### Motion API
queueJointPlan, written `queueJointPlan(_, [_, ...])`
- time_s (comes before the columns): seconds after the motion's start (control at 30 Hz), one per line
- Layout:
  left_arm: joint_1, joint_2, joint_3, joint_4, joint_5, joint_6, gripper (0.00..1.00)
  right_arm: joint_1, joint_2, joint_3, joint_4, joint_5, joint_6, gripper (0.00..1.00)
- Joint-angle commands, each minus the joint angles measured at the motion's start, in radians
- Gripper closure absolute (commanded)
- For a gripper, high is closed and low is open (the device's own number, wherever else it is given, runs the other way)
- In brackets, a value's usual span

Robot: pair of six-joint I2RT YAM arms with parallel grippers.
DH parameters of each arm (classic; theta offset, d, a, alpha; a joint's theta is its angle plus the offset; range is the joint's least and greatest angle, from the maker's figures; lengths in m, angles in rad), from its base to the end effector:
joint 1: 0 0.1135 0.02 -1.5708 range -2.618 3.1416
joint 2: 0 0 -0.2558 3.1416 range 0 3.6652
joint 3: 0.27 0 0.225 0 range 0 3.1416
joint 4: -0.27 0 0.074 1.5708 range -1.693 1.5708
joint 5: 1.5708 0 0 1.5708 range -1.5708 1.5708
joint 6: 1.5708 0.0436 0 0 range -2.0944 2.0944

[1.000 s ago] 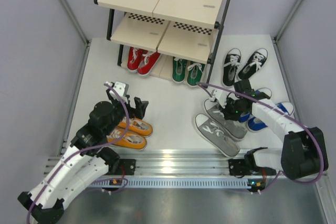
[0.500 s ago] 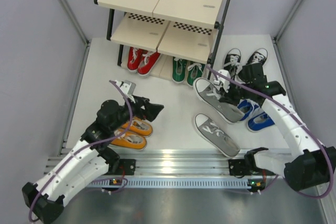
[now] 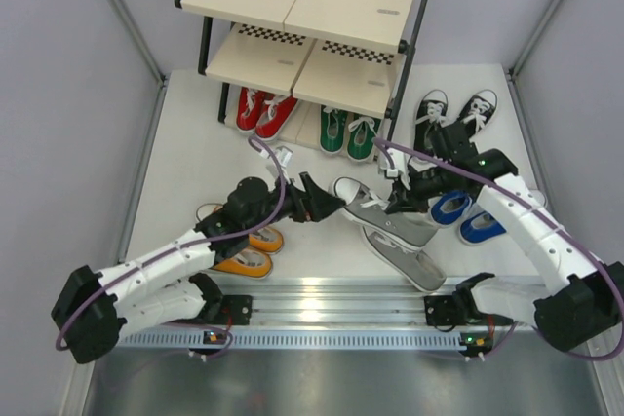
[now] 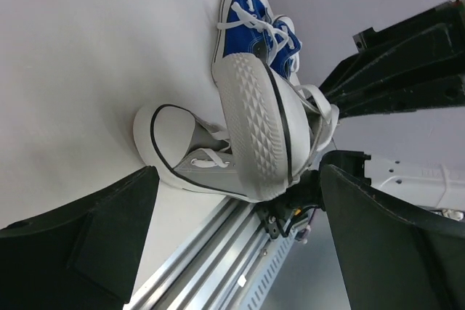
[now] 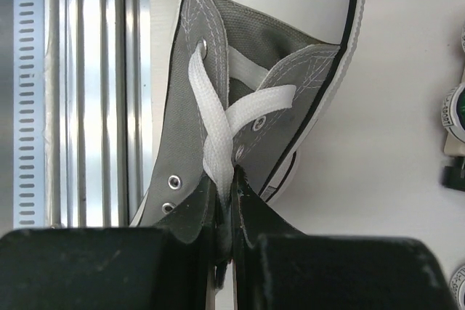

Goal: Place and organize the shoes onto the shoe shelf
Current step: Pick up the shoe at the center of the board.

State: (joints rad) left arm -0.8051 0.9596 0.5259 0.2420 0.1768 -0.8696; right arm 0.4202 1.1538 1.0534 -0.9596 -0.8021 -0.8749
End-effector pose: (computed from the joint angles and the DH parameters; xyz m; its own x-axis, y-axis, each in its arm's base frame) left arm 0.1400 -0.1567 0.2640 -0.7188 -0.3376 -0.6077 0.4341 0.4648 -0.7717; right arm 0.1599 0.1058 0.2944 -0.0467 -0.6053 -0.7947 -0.9988 0.0419 0.0268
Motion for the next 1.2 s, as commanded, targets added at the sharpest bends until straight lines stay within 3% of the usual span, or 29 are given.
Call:
queueJointPlan(0.0, [-0.032,0.056,0.049,0.095,-0.075,-0.121,0.02,0.034,-0.011,0.005,0.028,-0.097,-0.035,1.00])
queueJointPlan(0.2, [-0.069,0.146,0.091,0.095,-0.115,-0.189,0.06,0.068,-0.025,-0.023,0.045,-0.108,-0.044,1.00])
queueJointPlan(0.3, [-0.072,0.163,0.103,0.095,-0.131,-0.201,0.21,0.075,-0.032,-0.038,0.061,-0.101,-0.041,1.00])
queueJointPlan(0.33, [-0.074,0.165,0.106,0.097,-0.128,-0.198,0.39,0.075,-0.045,-0.047,0.071,-0.100,-0.033,1.00])
queueJointPlan(0.4, [-0.072,0.163,0.105,0.102,-0.122,-0.184,0.56,0.075,-0.055,-0.058,0.088,-0.095,-0.029,1.00])
queueJointPlan(0.43, [-0.072,0.159,0.103,0.105,-0.116,-0.175,0.76,0.075,-0.063,-0.064,0.090,-0.097,-0.029,1.00])
queueJointPlan(0.53, [-0.071,0.145,0.092,0.106,-0.099,-0.126,0.91,0.075,-0.077,-0.067,0.085,-0.098,-0.042,0.96])
queueJointPlan(0.57, [-0.066,0.133,0.074,0.126,-0.080,-0.093,1.00,0.075,-0.080,-0.069,0.085,-0.098,-0.048,0.93])
queueJointPlan(0.67, [-0.010,0.105,0.025,0.208,0.042,-0.086,1.00,0.075,-0.108,-0.069,0.067,-0.098,-0.081,0.81])
queueJointPlan(0.73, [0.068,0.094,-0.006,0.217,0.153,-0.109,1.00,0.075,-0.143,-0.079,0.061,-0.097,-0.107,0.56])
queueJointPlan(0.9, [0.227,0.106,0.015,0.180,0.380,-0.120,1.00,0.077,-0.249,-0.137,0.000,-0.121,-0.278,0.26])
queueJointPlan(0.97, [0.271,0.129,0.043,0.137,0.467,-0.098,1.00,0.075,-0.296,-0.158,-0.097,-0.161,-0.447,0.21])
queueJointPlan(1.03, [0.302,0.143,0.071,0.108,0.504,-0.095,1.00,0.077,-0.307,-0.170,-0.233,-0.202,-0.735,0.21])
queueJointPlan(1.17, [0.340,0.156,0.092,0.109,0.544,-0.127,1.00,0.086,-0.293,-0.159,-0.398,-0.258,-0.909,0.27])
